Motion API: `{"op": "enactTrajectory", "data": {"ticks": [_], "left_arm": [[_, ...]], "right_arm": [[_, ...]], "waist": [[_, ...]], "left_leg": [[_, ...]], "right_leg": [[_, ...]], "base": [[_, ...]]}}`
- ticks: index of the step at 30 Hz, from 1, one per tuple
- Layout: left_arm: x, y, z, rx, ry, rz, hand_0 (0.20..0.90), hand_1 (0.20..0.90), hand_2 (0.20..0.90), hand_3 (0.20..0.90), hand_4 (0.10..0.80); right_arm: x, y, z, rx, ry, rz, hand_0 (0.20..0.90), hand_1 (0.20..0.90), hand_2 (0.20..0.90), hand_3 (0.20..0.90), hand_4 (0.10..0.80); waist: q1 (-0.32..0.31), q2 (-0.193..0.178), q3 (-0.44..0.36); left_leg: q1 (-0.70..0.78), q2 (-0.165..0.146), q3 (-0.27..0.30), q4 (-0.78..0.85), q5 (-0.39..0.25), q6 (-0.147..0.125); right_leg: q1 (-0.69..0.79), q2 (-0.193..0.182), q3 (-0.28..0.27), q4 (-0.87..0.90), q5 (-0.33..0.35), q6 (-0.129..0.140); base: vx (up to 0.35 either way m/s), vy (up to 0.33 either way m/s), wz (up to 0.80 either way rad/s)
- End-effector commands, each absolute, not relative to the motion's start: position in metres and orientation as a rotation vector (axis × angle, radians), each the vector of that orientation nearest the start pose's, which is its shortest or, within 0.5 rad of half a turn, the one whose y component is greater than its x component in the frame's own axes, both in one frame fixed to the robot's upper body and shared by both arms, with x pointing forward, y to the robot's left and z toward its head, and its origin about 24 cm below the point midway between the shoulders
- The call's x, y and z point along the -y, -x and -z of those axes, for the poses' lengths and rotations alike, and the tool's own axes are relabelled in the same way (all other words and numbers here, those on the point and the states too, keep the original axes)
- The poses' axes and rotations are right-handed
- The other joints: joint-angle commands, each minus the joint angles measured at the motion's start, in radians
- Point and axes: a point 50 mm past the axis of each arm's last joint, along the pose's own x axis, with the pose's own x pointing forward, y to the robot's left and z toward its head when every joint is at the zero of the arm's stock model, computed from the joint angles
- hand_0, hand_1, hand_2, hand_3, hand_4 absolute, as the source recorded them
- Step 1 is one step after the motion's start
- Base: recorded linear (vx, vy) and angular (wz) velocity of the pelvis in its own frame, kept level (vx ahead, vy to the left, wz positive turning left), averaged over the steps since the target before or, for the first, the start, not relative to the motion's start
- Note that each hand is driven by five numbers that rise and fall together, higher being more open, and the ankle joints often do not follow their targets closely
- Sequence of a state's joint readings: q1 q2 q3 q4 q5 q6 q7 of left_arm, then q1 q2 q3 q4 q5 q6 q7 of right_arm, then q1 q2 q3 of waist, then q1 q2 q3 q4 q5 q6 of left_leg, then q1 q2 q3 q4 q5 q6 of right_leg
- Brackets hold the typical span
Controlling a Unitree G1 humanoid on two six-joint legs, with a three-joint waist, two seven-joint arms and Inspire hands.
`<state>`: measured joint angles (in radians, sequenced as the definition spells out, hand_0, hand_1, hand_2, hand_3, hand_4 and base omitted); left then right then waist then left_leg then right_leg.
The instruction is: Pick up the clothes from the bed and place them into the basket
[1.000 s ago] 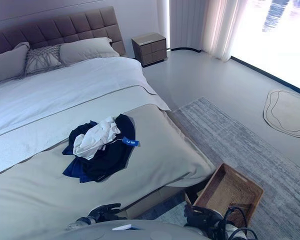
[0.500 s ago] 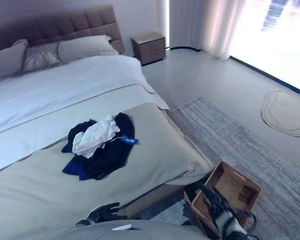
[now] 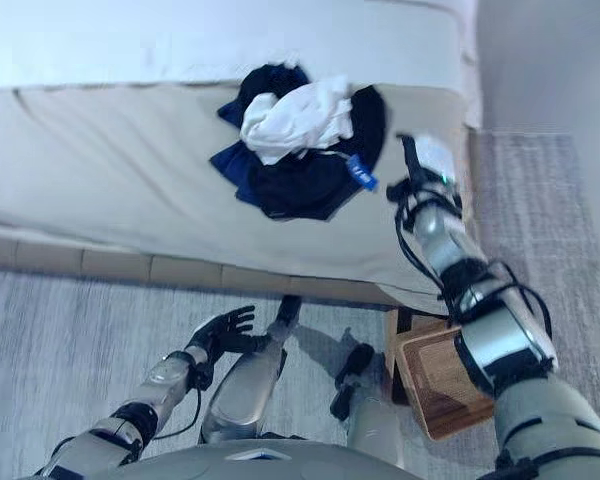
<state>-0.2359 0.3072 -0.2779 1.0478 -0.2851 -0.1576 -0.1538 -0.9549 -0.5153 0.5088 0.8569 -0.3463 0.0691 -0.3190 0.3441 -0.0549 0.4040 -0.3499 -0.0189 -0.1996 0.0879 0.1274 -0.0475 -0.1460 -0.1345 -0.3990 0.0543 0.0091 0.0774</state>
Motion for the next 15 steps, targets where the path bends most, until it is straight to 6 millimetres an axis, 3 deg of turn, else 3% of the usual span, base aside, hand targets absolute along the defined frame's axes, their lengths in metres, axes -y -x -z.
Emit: {"op": "enactTrajectory", "data": {"ticks": [1, 11, 15], "left_arm": [[-0.272, -0.166, 0.117, -0.888, -0.221, 0.018, 0.9, 0.9, 0.9, 0.9, 0.8], [-0.276, -0.162, 0.115, -0.84, -0.153, 0.001, 0.9, 0.9, 0.9, 0.9, 0.8], [-0.278, -0.165, 0.112, -0.813, -0.141, -0.001, 0.9, 0.9, 0.9, 0.9, 0.8]], "right_arm": [[0.176, -0.408, -0.215, 0.391, 1.24, 0.268, 0.9, 0.9, 0.9, 0.9, 0.8], [0.192, -0.417, -0.258, 0.369, 1.442, 0.474, 0.9, 0.9, 0.9, 0.9, 0.8], [0.211, -0.421, -0.262, 0.115, 1.51, 0.486, 0.9, 0.9, 0.9, 0.9, 0.8]], "waist": [[0.093, -0.032, 0.02], [0.18, -0.013, 0.092], [0.196, -0.002, 0.114]], "left_leg": [[0.005, -0.064, 0.014, 0.048, -0.162, 0.093], [-0.09, -0.067, -0.029, 0.057, -0.126, 0.089], [-0.115, -0.064, -0.034, 0.051, -0.109, 0.088]], "right_leg": [[0.0, -0.05, -0.003, 0.162, -0.045, 0.004], [-0.061, -0.093, -0.107, 0.273, -0.055, 0.011], [-0.087, -0.106, -0.119, 0.312, -0.065, 0.014]], "base": [[-0.026, 0.002, 0.34], [-0.013, 0.027, 0.31], [0.001, 0.006, 0.12]]}}
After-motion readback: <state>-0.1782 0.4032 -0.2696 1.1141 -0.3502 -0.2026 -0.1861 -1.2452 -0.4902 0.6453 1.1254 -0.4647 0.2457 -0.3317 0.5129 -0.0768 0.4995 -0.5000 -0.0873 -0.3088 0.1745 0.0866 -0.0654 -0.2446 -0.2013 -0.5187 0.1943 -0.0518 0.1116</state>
